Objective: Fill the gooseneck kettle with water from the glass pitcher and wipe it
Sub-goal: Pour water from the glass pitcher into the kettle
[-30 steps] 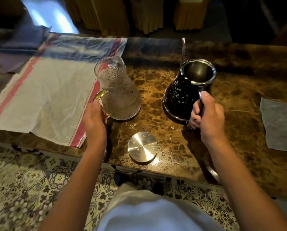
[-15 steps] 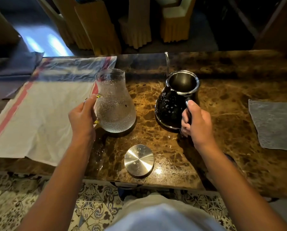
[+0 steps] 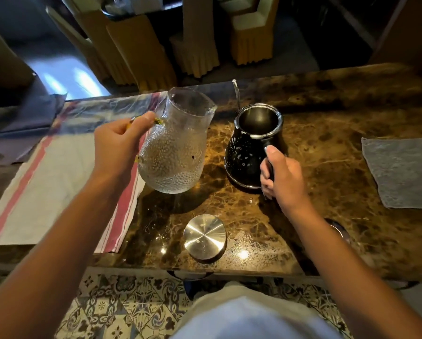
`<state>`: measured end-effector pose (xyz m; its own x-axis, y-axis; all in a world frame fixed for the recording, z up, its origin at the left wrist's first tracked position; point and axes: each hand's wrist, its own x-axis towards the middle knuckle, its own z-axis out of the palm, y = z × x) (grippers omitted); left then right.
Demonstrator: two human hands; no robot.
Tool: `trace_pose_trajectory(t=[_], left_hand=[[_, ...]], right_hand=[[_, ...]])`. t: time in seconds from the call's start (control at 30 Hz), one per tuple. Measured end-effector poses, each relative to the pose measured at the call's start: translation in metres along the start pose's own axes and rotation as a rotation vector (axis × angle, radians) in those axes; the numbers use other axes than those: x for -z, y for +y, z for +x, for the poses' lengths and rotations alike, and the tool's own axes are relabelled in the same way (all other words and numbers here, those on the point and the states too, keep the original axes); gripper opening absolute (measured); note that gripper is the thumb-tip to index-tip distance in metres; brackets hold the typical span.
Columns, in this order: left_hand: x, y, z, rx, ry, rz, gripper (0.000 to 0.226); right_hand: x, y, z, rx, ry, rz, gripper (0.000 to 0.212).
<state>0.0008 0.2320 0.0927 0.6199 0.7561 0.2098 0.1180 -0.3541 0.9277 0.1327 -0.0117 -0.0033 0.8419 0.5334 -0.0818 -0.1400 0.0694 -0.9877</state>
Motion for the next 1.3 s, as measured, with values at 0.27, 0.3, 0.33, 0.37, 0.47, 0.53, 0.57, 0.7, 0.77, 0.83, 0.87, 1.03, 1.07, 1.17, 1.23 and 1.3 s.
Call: trace_pose_trajectory(t=[0.27, 0.3, 0.33, 0.37, 0.47, 0.53, 0.57, 0.7, 0.77, 0.83, 0.87, 1.03, 1.07, 1.17, 1.23, 1.3], left_hand=[[-0.014, 0.014, 0.010, -0.085, -0.072, 0.183, 0.067], [-0.015, 0.015, 0.010, -0.094, -0.084, 0.195, 0.070], [-0.017, 0.017, 0.010, -0.103, -0.096, 0.209, 0.072], [-0.019, 0.019, 0.010, -0.114, -0.105, 0.225, 0.072], [-0.026, 0.025, 0.012, -0.157, -0.124, 0.283, 0.073], [-0.028, 0.029, 0.015, -0.177, -0.129, 0.311, 0.077], [-0.029, 0.032, 0.016, -0.183, -0.140, 0.318, 0.077], [-0.030, 0.039, 0.017, -0.206, -0.167, 0.368, 0.063], [-0.028, 0.043, 0.019, -0.234, -0.199, 0.423, 0.062], [-0.024, 0.049, 0.022, -0.273, -0.251, 0.474, 0.069], [-0.023, 0.052, 0.023, -0.287, -0.271, 0.500, 0.072], [-0.024, 0.064, 0.030, -0.332, -0.324, 0.668, 0.072], [-0.025, 0.066, 0.031, -0.336, -0.342, 0.704, 0.073], [-0.026, 0.074, 0.036, -0.346, -0.395, 0.788, 0.073], [-0.027, 0.079, 0.039, -0.335, -0.425, 0.816, 0.068], [-0.028, 0.083, 0.043, -0.303, -0.465, 0.832, 0.067]], right_hand=[[0.001, 0.003, 0.000, 0.052, -0.004, -0.007, 0.055], [0.001, 0.004, 0.000, 0.054, -0.002, -0.011, 0.055], [0.002, 0.005, 0.000, 0.058, -0.003, -0.014, 0.056], [0.002, 0.006, 0.000, 0.065, -0.004, -0.015, 0.056], [0.002, 0.007, 0.001, 0.078, -0.008, -0.002, 0.063], [0.001, 0.007, 0.001, 0.095, -0.011, 0.004, 0.073], [0.001, 0.007, 0.001, 0.104, -0.012, 0.008, 0.077], [0.001, 0.008, 0.001, 0.128, -0.014, 0.020, 0.080], [0.001, 0.009, 0.001, 0.134, -0.010, 0.021, 0.079], [0.001, 0.010, 0.000, 0.141, -0.007, 0.022, 0.078], [0.001, 0.010, 0.000, 0.145, -0.007, 0.023, 0.078], [0.001, 0.010, 0.000, 0.155, -0.011, 0.027, 0.079], [0.001, 0.010, 0.000, 0.154, -0.009, 0.026, 0.079], [0.001, 0.011, 0.000, 0.154, -0.003, 0.022, 0.079], [0.001, 0.011, 0.000, 0.155, 0.001, 0.022, 0.079], [0.002, 0.012, 0.001, 0.151, -0.002, 0.024, 0.078]])
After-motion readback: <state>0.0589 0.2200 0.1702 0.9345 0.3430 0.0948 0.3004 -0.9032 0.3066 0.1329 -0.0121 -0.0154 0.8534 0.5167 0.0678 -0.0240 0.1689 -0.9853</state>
